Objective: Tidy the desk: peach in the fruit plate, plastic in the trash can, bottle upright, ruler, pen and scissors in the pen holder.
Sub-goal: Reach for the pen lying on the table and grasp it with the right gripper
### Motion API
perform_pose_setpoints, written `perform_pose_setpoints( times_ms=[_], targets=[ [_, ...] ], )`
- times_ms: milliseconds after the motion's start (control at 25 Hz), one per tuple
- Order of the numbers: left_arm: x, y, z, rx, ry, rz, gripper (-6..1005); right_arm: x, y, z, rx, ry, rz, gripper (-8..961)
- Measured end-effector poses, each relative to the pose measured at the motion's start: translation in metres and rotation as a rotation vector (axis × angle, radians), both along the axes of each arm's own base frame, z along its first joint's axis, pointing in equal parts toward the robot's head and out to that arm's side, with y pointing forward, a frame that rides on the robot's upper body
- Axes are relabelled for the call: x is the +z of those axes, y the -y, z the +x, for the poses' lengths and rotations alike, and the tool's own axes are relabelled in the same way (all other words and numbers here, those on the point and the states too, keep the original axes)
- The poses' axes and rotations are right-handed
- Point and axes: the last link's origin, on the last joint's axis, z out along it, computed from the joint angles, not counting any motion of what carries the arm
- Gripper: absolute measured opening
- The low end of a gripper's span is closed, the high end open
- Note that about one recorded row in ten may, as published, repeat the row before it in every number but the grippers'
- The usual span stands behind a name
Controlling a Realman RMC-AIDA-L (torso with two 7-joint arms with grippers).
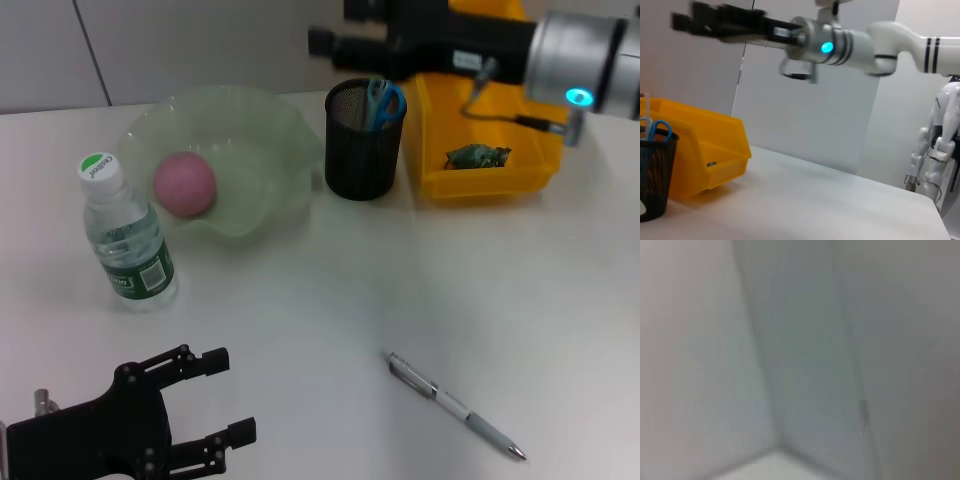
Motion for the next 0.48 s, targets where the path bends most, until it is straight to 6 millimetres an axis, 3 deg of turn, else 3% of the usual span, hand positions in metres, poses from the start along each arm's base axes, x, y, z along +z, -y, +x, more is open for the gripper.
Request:
perform_pose_setpoints(
  times_ms=[200,480],
  targets=[
    [0.0,0.0,0.0,-0.002,-0.003,0.006,798,0.013,0.03,0.001,-0.162,0.221,-0.286,737],
    [0.002,0.001,-0.003,-0.008,-0.014,0.018,798,0.015,0.047,-0.001,-0.329,0.446,-0.519,738]
  ],
)
